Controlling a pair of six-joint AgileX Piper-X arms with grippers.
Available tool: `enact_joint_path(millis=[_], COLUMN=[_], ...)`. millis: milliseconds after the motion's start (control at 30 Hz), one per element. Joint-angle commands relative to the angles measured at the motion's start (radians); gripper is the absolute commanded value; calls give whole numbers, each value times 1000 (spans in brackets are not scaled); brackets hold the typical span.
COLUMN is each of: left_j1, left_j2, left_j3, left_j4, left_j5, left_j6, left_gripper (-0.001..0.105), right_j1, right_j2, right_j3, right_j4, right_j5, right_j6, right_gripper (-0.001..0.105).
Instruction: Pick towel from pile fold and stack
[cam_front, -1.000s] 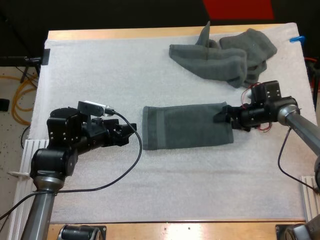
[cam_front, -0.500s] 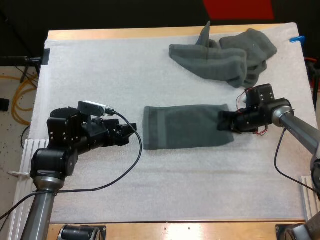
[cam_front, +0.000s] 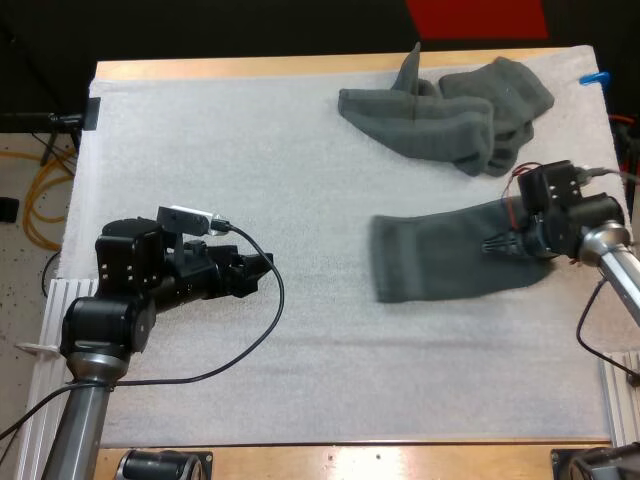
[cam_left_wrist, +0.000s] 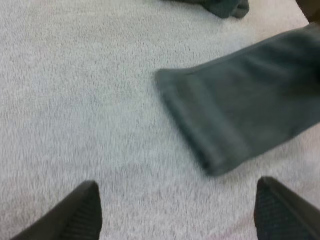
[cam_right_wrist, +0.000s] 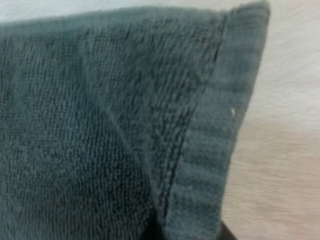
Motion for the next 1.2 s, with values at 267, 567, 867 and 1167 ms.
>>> enact_joint_path(millis=[267, 567, 867, 1167], left_j1=[2, 2, 2, 2], left_j2=[-2, -2, -2, -2], left_j3=[-6, -6, -6, -6], left_j4=[3, 3, 3, 3], left_j5=[12, 60, 60, 60], left_j6=[2, 2, 2, 2], left_gripper=[63, 63, 63, 63], right_j1=[60, 182, 194, 194], right_j2=[-26, 70, 127, 123], right_j3=[-5, -5, -5, -5], right_j4=[-5, -172, -241, -321], right_j5=[-137, -354, -497, -753], right_j6=[160, 379, 420, 418], right_gripper=[0, 0, 13, 75])
